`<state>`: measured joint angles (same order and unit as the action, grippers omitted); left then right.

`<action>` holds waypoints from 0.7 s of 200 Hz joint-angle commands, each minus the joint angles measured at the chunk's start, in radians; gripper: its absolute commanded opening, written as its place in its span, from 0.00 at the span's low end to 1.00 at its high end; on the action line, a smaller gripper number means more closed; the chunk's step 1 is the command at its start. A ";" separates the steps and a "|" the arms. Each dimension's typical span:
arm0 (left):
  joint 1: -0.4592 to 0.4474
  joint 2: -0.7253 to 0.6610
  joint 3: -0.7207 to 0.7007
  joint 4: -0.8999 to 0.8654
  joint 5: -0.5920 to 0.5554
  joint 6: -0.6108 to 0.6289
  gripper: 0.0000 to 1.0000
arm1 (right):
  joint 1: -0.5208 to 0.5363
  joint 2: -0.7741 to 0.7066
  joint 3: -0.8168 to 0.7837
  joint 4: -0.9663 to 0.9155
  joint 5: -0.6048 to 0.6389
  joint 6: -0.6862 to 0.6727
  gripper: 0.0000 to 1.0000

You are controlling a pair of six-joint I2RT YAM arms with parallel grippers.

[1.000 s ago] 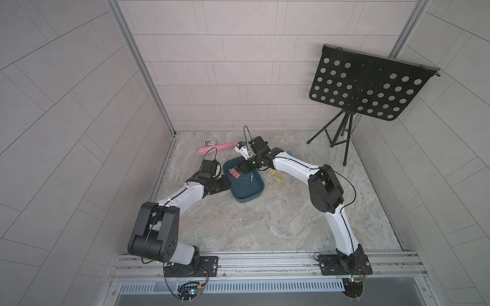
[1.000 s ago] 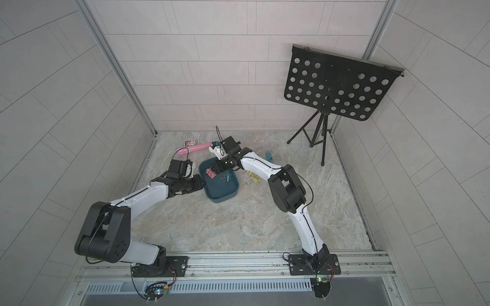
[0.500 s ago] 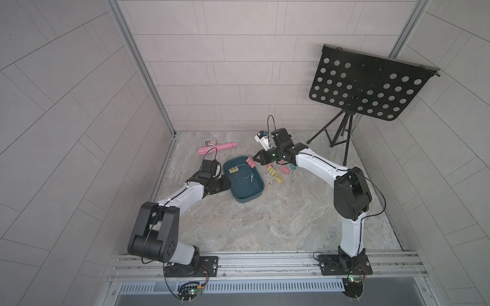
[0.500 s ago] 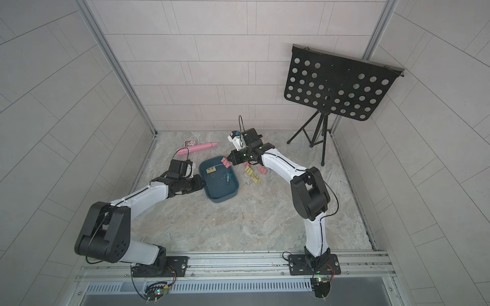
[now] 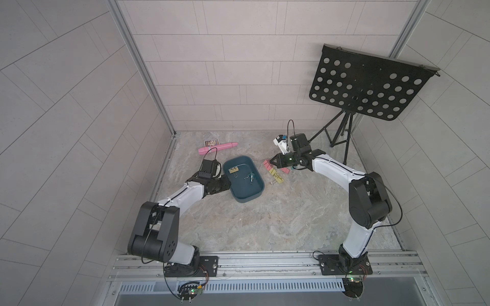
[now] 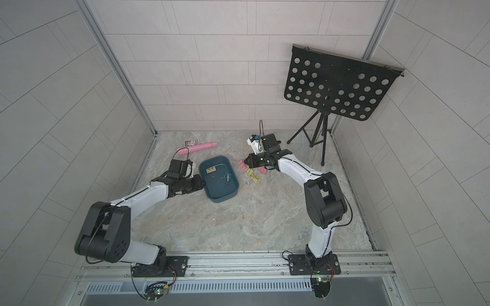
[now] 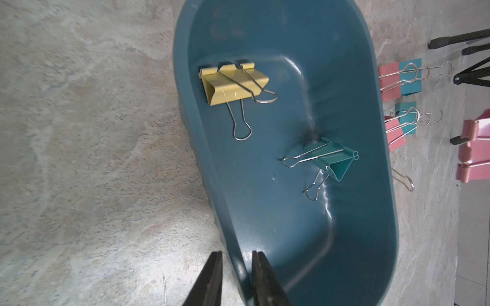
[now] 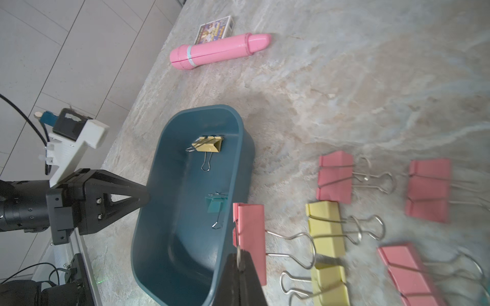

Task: Take out the binder clips from the storage box
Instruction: Place the binder clip at the center of the board.

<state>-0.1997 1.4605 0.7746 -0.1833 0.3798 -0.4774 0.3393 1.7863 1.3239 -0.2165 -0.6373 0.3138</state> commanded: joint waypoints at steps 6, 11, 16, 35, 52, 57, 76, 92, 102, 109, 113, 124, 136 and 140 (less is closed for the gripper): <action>-0.005 -0.003 0.005 -0.018 -0.013 0.013 0.28 | -0.048 -0.081 -0.053 0.043 -0.012 0.016 0.00; -0.004 -0.002 0.005 -0.018 -0.013 0.011 0.28 | -0.057 -0.089 -0.066 0.042 -0.012 0.018 0.00; -0.004 -0.003 0.005 -0.017 -0.012 0.011 0.28 | -0.066 -0.095 -0.079 0.045 -0.013 0.021 0.00; -0.004 -0.003 0.005 -0.012 -0.010 0.010 0.28 | -0.098 -0.118 -0.127 0.044 -0.019 0.028 0.00; -0.004 -0.002 0.005 -0.010 -0.008 0.010 0.28 | -0.123 -0.131 -0.164 0.046 -0.025 0.027 0.00; -0.004 0.000 0.005 -0.009 -0.006 0.009 0.28 | -0.128 -0.134 -0.172 0.046 -0.029 0.029 0.00; -0.004 0.000 0.005 -0.007 -0.005 0.008 0.28 | -0.145 -0.140 -0.198 0.046 -0.033 0.031 0.00; -0.004 -0.003 0.003 -0.007 -0.004 0.007 0.28 | -0.155 -0.141 -0.215 0.045 -0.035 0.031 0.00; -0.004 -0.005 0.003 -0.007 -0.003 0.008 0.28 | -0.161 -0.140 -0.228 0.047 -0.035 0.031 0.00; -0.005 -0.006 0.002 -0.007 -0.004 0.010 0.28 | -0.165 -0.139 -0.239 0.048 -0.035 0.030 0.00; -0.004 -0.007 0.001 -0.007 -0.004 0.010 0.28 | -0.168 -0.139 -0.244 0.050 -0.034 0.030 0.00; -0.004 -0.007 0.000 -0.007 -0.005 0.009 0.28 | -0.176 -0.139 -0.259 0.054 -0.036 0.031 0.00; -0.004 -0.005 0.000 -0.007 -0.005 0.010 0.28 | -0.184 -0.136 -0.272 0.055 -0.040 0.031 0.00; -0.004 -0.005 0.000 -0.007 -0.004 0.010 0.28 | -0.187 -0.135 -0.276 0.056 -0.042 0.031 0.00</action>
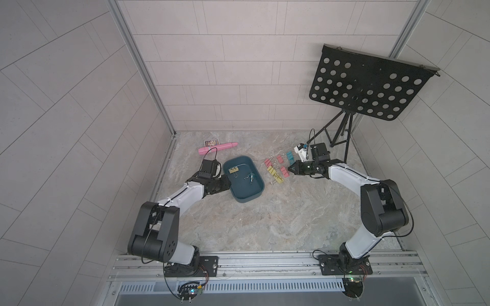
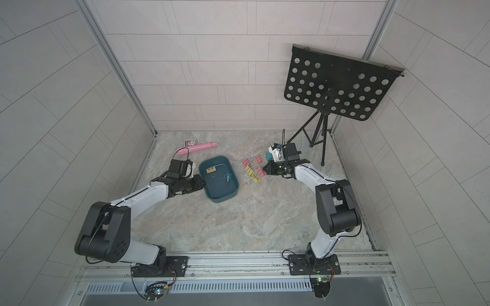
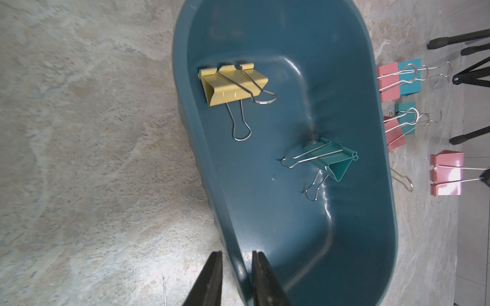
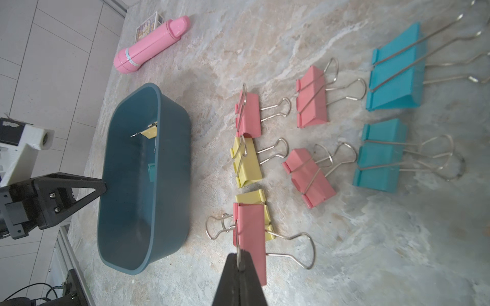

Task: Take out the binder clips from the storage box
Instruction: Place the binder clip at the center of the board.

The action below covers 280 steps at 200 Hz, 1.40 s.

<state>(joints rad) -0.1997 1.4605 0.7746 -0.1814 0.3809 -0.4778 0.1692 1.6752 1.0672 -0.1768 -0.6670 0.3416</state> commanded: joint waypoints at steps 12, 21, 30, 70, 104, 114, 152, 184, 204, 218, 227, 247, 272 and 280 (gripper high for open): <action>-0.004 -0.003 0.000 -0.007 -0.003 0.010 0.28 | -0.024 -0.020 -0.027 0.017 -0.017 0.002 0.00; -0.004 -0.002 0.000 -0.006 -0.003 0.010 0.28 | -0.027 -0.014 -0.032 0.018 -0.017 0.001 0.00; -0.004 -0.003 0.000 -0.007 -0.004 0.010 0.28 | -0.030 -0.007 -0.035 0.019 -0.018 0.002 0.00; -0.004 -0.005 -0.001 -0.009 -0.003 0.010 0.28 | -0.038 0.033 -0.043 0.027 -0.019 -0.004 0.00; -0.004 -0.005 -0.001 -0.007 -0.003 0.010 0.28 | -0.045 0.069 -0.045 0.045 -0.020 0.000 0.00; -0.004 -0.004 -0.001 -0.007 -0.002 0.011 0.28 | -0.045 0.079 -0.044 0.049 -0.019 -0.001 0.00; -0.004 -0.003 -0.001 -0.009 -0.003 0.011 0.28 | -0.051 0.109 -0.049 0.063 -0.021 0.000 0.00; -0.006 -0.003 0.000 -0.010 -0.002 0.013 0.28 | -0.053 0.134 -0.054 0.074 -0.023 0.001 0.00; -0.004 -0.001 0.000 -0.010 -0.004 0.013 0.28 | -0.056 0.143 -0.055 0.081 -0.026 0.002 0.00; -0.005 0.001 0.001 -0.010 -0.003 0.013 0.28 | -0.057 0.150 -0.059 0.085 -0.027 0.002 0.00; -0.004 0.000 0.000 -0.010 -0.004 0.013 0.28 | -0.058 0.153 -0.060 0.086 -0.026 0.003 0.01; -0.004 0.000 0.000 -0.010 -0.003 0.013 0.28 | -0.061 0.160 -0.065 0.088 -0.028 0.002 0.04; -0.005 -0.001 0.000 -0.010 -0.003 0.013 0.28 | -0.063 0.160 -0.069 0.090 -0.029 0.003 0.10; -0.004 -0.003 0.000 -0.010 -0.005 0.013 0.28 | -0.065 0.158 -0.070 0.091 -0.031 0.002 0.15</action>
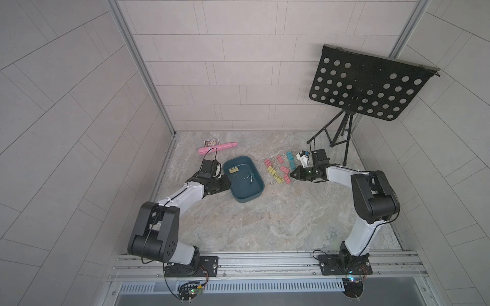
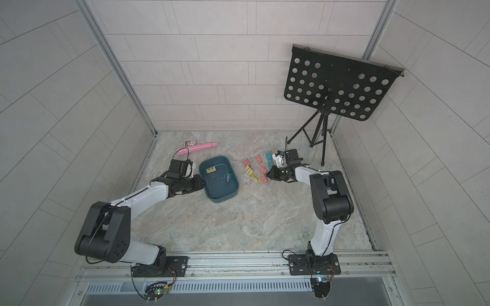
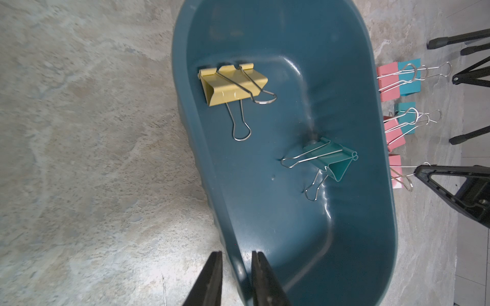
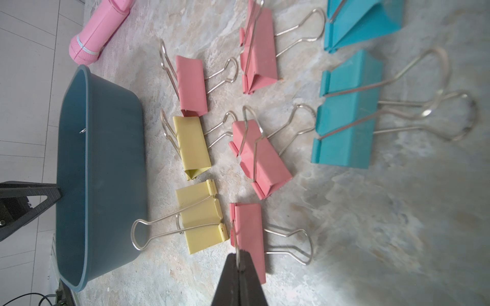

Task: Take out the binder clips from the storage box
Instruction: Place the binder clip at the center of the board.

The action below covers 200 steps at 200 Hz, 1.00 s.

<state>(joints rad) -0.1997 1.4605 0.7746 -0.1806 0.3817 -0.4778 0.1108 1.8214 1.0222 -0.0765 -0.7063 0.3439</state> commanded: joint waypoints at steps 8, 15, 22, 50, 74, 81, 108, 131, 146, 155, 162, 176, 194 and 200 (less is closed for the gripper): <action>-0.004 -0.003 0.000 -0.013 -0.004 0.013 0.28 | -0.008 0.006 -0.028 -0.010 0.009 0.000 0.18; -0.004 -0.002 0.000 -0.013 -0.005 0.013 0.28 | -0.009 0.002 -0.030 -0.011 0.008 0.001 0.20; -0.004 -0.003 0.000 -0.013 -0.006 0.014 0.28 | -0.010 -0.006 -0.032 -0.010 0.008 0.001 0.22; -0.004 -0.005 0.000 -0.013 -0.006 0.015 0.28 | -0.013 -0.048 -0.025 -0.022 0.011 0.004 0.27; -0.004 -0.009 0.002 -0.017 -0.009 0.015 0.28 | -0.014 -0.109 0.011 -0.072 0.020 -0.008 0.29; -0.005 -0.010 0.002 -0.018 -0.008 0.016 0.28 | -0.013 -0.126 0.026 -0.089 0.021 -0.012 0.29; -0.004 -0.009 0.002 -0.017 -0.008 0.016 0.28 | 0.013 -0.184 0.093 -0.159 0.032 -0.037 0.29; -0.004 -0.010 0.002 -0.016 -0.009 0.015 0.28 | 0.079 -0.202 0.163 -0.214 0.060 -0.066 0.29; -0.004 -0.010 0.000 -0.016 -0.007 0.016 0.28 | 0.143 -0.192 0.214 -0.241 0.089 -0.086 0.29; -0.004 -0.009 0.000 -0.014 -0.007 0.016 0.28 | 0.182 -0.177 0.243 -0.244 0.107 -0.094 0.29; -0.004 -0.009 0.000 -0.014 -0.007 0.016 0.28 | 0.210 -0.159 0.272 -0.257 0.118 -0.105 0.29; -0.004 -0.006 0.000 -0.011 -0.004 0.016 0.28 | 0.260 -0.106 0.347 -0.304 0.122 -0.126 0.29; -0.004 -0.005 0.000 -0.010 -0.004 0.014 0.28 | 0.316 -0.046 0.425 -0.328 0.128 -0.132 0.29; -0.004 -0.004 0.000 -0.010 -0.003 0.015 0.28 | 0.335 -0.025 0.448 -0.331 0.130 -0.131 0.29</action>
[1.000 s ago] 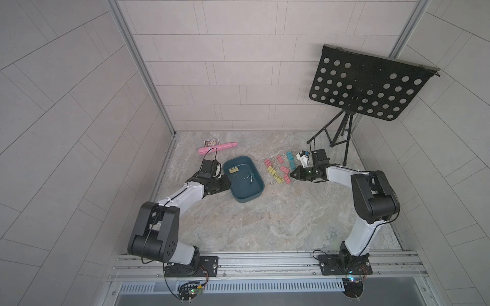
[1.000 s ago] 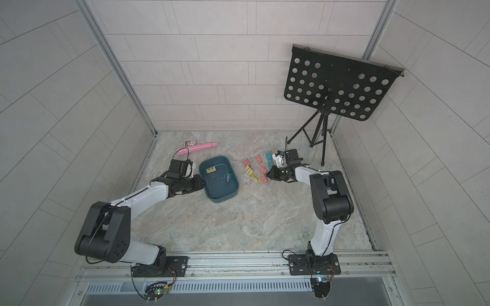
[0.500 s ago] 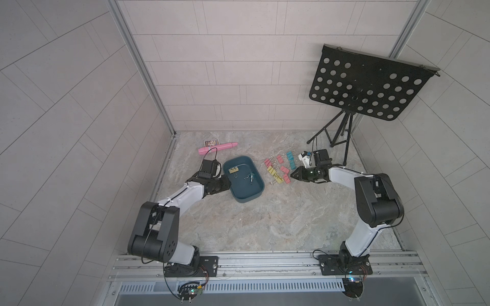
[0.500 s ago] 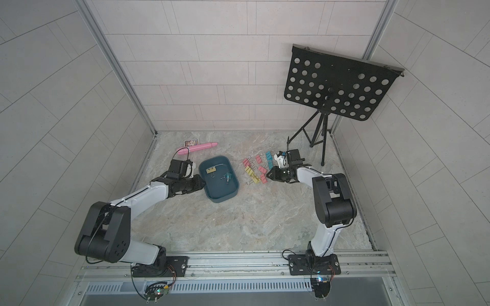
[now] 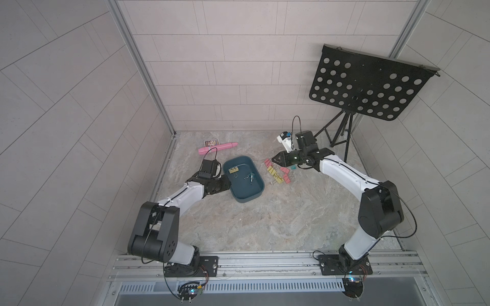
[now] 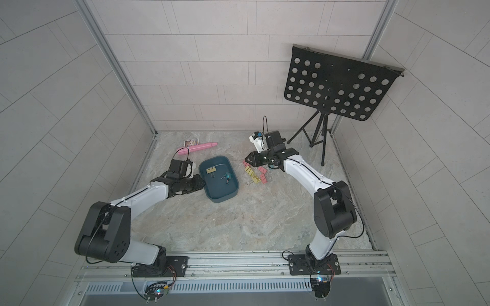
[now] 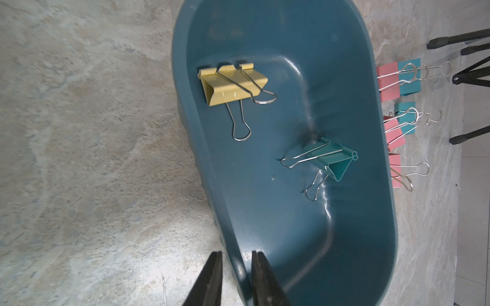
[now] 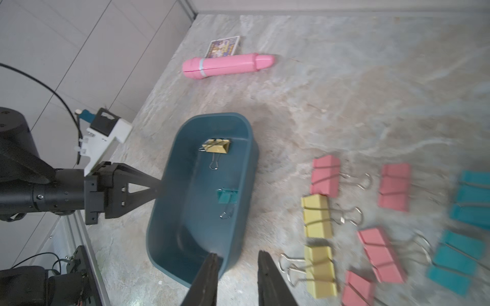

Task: Take out the binder clips from the storage box
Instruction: Place the binder clip at the center of the board, then adjust the binder clip in the storage box.

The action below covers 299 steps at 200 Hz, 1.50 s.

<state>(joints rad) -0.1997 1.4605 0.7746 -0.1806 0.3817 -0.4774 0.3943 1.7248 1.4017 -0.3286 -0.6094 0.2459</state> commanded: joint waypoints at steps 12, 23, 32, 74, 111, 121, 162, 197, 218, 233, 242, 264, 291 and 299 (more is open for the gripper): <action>-0.004 -0.002 0.002 -0.010 -0.004 0.014 0.28 | 0.083 0.117 0.116 -0.082 0.034 -0.027 0.29; -0.005 0.000 0.003 -0.010 -0.003 0.014 0.28 | 0.106 0.162 0.163 -0.086 0.033 -0.017 0.29; -0.004 0.000 0.002 -0.010 -0.003 0.014 0.28 | 0.124 0.201 0.199 -0.082 0.031 -0.005 0.29; -0.005 0.001 0.000 -0.008 -0.004 0.014 0.28 | 0.179 0.376 0.380 -0.109 0.020 0.033 0.28; -0.004 -0.003 0.001 -0.016 -0.010 0.017 0.28 | 0.198 0.500 0.498 -0.128 -0.004 0.068 0.30; -0.004 -0.003 0.000 -0.018 -0.012 0.016 0.28 | 0.201 0.524 0.517 -0.124 -0.006 0.080 0.31; -0.004 0.001 0.000 -0.014 -0.010 0.017 0.28 | 0.212 0.599 0.590 -0.115 -0.028 0.119 0.31; -0.005 -0.003 -0.001 -0.013 -0.010 0.016 0.28 | 0.220 0.656 0.665 -0.139 -0.042 0.134 0.32; -0.005 -0.003 -0.003 -0.013 -0.010 0.015 0.28 | 0.225 0.692 0.716 -0.161 -0.043 0.137 0.32; -0.004 -0.006 -0.004 -0.013 -0.010 0.014 0.28 | 0.231 0.710 0.740 -0.169 -0.042 0.141 0.33; -0.004 -0.008 -0.006 -0.013 -0.009 0.014 0.28 | 0.235 0.721 0.752 -0.174 -0.042 0.143 0.33; -0.004 -0.013 -0.008 -0.014 -0.010 0.014 0.28 | 0.240 0.737 0.766 -0.177 -0.042 0.149 0.33; -0.004 -0.024 -0.008 -0.016 -0.009 0.014 0.28 | 0.241 0.749 0.772 -0.177 -0.042 0.157 0.33; -0.004 -0.027 -0.007 -0.017 -0.009 0.014 0.28 | 0.240 0.752 0.772 -0.177 -0.043 0.158 0.33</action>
<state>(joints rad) -0.1997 1.4597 0.7746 -0.1810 0.3809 -0.4740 0.6300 2.4523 2.1525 -0.4839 -0.6472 0.3935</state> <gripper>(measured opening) 0.282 0.328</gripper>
